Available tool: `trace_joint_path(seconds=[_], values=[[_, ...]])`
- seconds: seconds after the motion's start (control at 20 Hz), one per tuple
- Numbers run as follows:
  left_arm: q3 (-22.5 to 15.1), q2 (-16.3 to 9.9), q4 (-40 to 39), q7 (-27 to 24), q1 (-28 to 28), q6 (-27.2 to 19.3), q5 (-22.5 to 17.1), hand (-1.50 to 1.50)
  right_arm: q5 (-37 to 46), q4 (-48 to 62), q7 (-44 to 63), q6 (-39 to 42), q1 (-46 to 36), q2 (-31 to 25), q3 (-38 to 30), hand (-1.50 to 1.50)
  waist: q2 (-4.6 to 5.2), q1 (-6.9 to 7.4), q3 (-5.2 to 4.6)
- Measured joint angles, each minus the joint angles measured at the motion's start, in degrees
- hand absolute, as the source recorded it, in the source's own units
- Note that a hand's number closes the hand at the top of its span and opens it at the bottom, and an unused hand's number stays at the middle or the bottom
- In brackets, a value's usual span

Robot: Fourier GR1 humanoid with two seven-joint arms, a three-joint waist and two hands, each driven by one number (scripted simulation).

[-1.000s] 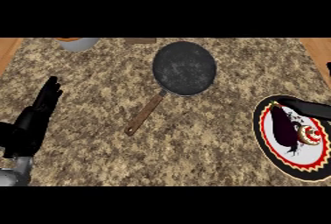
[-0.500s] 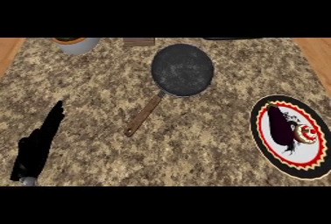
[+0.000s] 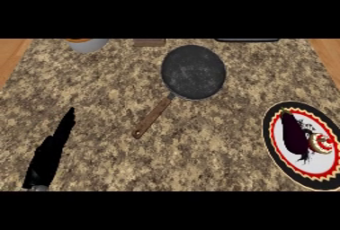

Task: Pick the cupcake from the plate and place it in the pan

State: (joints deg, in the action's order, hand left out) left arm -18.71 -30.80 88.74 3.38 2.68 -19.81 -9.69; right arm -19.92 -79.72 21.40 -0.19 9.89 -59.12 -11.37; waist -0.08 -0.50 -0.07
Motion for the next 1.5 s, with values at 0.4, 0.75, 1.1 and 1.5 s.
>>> trace_joint_path(seconds=[0.4, 0.75, 1.1, 1.5], values=[[0.7, 1.2, 1.5, 2.8, -1.1, 1.2, 1.9, 0.0, -0.1, 0.4, 11.3, 9.3, -9.2, -2.4, 3.9, -1.5, 0.14, 1.03, 0.05], [1.7, 2.8, 1.1, 2.6, -1.3, 2.9, 3.2, 0.0, 1.9, 6.1, 19.2, 16.5, -20.3, -0.1, 9.0, -1.5, 0.25, 1.57, 0.06], [2.7, 4.0, 0.2, 2.9, -1.8, 3.5, 4.9, 0.0, 4.9, 9.2, 26.2, 24.1, -26.9, 2.0, 14.1, -1.5, 0.24, 1.41, 0.08], [4.5, 5.8, 1.5, 2.8, 0.3, 4.8, 6.8, 0.0, 8.7, 12.2, 29.1, 26.9, -30.6, 7.2, 15.5, -1.5, 0.13, 1.1, 0.07]])
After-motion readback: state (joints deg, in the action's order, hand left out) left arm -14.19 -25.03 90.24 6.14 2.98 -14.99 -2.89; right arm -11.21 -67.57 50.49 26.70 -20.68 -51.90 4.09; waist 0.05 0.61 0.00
